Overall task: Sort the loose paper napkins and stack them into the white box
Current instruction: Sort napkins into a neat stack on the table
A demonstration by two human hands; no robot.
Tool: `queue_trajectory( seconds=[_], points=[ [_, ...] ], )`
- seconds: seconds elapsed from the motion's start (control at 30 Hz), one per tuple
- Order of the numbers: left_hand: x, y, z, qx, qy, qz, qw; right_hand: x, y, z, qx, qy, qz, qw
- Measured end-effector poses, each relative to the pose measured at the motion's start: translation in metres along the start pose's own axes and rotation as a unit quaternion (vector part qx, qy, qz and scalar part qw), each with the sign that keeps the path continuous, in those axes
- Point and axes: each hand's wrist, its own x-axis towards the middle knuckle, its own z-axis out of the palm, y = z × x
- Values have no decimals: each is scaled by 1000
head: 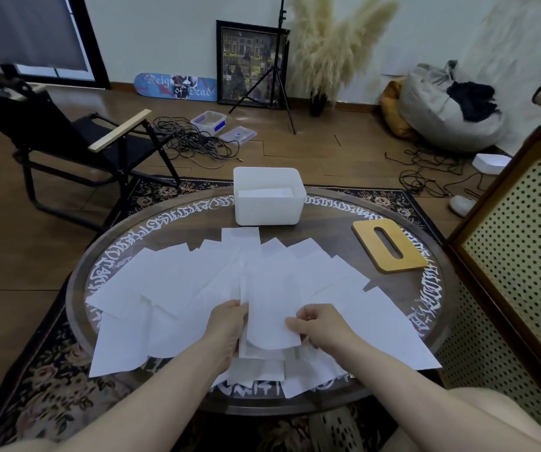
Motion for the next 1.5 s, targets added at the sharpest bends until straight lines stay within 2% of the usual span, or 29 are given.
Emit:
queue_trajectory(
  seconds=[0.27, 0.43, 0.53, 0.63, 0.77, 0.93, 1.37, 1.5],
  points=[
    [2, 1, 2, -11, 11, -26, 1000, 6, 4, 0, -30, -29, -2, 999],
    [1, -3, 0, 50, -11, 24, 998, 5, 3, -5, -59, -34, -23, 997],
    [-1, 0, 0, 48, 3, 50, 998, 8, -1, -22, -126, 16, -67, 990],
    [-2, 6, -4, 38, 16, 54, 998, 18, -1, -53, -253, 65, -108, 959],
    [0, 9, -8, 22, 16, 44, 999, 26, 8, -87, -353, -9, -101, 930],
    [1, 8, -5, 27, -21, 28, 999, 28, 20, -96, -400, -72, -72, 911],
    [0, 8, 3, 31, -38, 34, 998, 27, 28, -103, -501, 2, -125, 856],
    [0, 8, 4, 36, -38, 35, 998, 25, 26, -106, -486, 47, -135, 863]
  ],
)
